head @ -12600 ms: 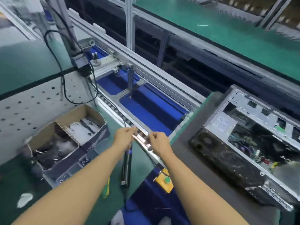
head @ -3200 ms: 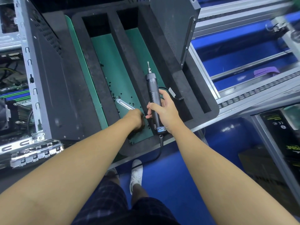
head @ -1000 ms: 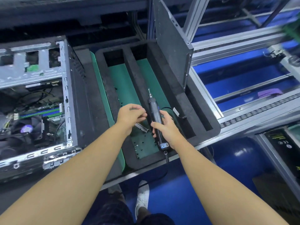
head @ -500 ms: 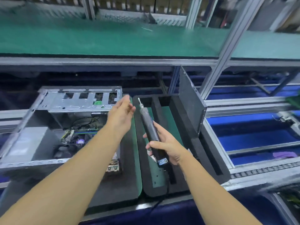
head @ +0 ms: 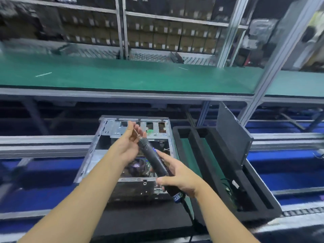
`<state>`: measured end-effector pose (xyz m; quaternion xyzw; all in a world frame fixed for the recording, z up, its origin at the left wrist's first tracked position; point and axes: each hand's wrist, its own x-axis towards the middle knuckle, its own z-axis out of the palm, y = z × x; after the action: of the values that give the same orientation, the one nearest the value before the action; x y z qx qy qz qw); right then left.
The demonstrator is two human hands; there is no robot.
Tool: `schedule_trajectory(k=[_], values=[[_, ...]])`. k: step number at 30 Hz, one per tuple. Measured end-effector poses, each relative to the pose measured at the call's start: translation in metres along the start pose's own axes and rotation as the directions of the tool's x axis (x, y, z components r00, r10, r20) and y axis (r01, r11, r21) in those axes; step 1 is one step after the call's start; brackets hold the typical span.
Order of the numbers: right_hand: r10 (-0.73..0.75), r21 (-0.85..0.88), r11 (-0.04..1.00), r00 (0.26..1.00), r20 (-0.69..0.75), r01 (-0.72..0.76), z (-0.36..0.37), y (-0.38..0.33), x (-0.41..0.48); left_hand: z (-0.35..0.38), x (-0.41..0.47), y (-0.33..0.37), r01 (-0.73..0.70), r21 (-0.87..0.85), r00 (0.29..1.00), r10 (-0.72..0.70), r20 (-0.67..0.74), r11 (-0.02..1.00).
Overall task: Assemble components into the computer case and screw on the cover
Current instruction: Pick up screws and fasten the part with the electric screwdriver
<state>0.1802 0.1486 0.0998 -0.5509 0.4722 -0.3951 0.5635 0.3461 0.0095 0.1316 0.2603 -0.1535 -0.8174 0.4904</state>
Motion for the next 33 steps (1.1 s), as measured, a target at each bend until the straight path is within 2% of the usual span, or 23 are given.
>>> schedule_trajectory(k=[6,15,24,33], values=[[0.014,0.019,1.0,1.0,-0.026,-0.013,0.053,0.001,-0.007,-0.037,-0.028,0.022,0.049,-0.04,0.995,-0.045,0.09,0.998],[0.009,0.005,1.0,0.995,-0.096,-0.008,0.082,-0.005,-0.035,-0.054,-0.039,0.02,0.156,0.048,0.97,-0.163,0.18,0.987],[0.03,0.003,1.0,0.973,-0.229,-0.03,0.085,0.006,-0.066,-0.039,-0.052,-0.008,0.219,0.248,0.947,-0.267,0.177,0.944],[0.034,0.028,0.999,0.942,-0.335,-0.027,0.072,0.024,-0.084,-0.013,-0.065,-0.032,0.202,0.369,0.947,-0.277,0.164,0.907]])
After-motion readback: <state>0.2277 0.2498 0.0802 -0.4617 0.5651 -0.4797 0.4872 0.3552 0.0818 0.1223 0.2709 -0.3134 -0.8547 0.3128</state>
